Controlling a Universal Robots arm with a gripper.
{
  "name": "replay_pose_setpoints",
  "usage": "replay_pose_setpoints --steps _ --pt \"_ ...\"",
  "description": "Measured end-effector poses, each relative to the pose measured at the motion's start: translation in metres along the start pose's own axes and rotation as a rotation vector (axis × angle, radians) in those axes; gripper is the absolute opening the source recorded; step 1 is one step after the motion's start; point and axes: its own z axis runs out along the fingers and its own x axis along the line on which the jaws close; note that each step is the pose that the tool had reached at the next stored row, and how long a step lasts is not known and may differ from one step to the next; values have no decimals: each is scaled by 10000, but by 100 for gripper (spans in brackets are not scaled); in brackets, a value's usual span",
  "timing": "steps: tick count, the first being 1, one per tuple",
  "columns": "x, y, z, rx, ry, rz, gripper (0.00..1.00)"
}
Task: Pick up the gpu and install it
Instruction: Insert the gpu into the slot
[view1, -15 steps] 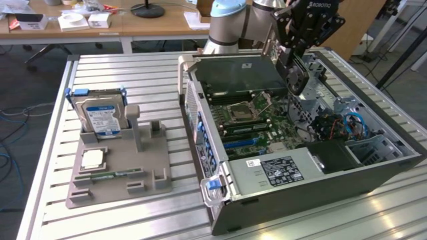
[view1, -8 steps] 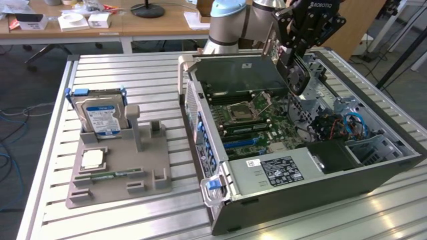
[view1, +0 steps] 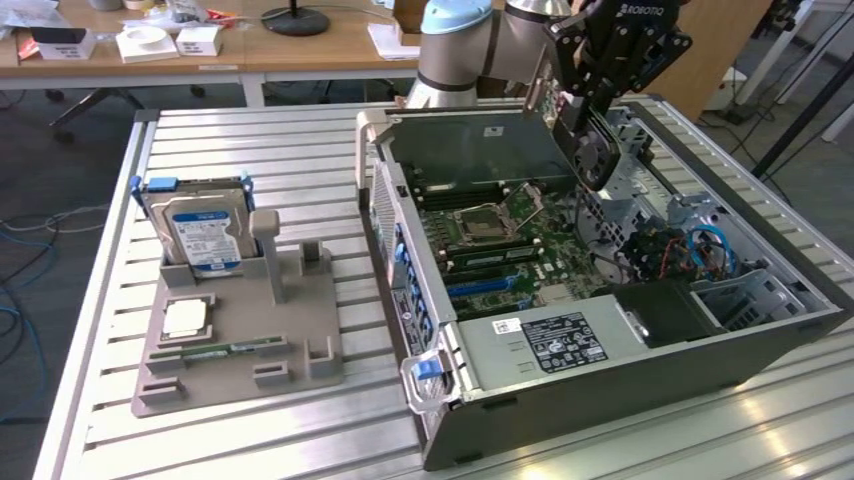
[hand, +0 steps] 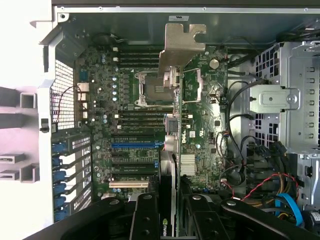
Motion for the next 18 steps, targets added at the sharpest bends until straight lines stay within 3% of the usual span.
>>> replay_pose_setpoints --steps 2,18 --pt "0 0 0 0 4 -93 26" --pt "0 0 7 -6 126 -2997 26"
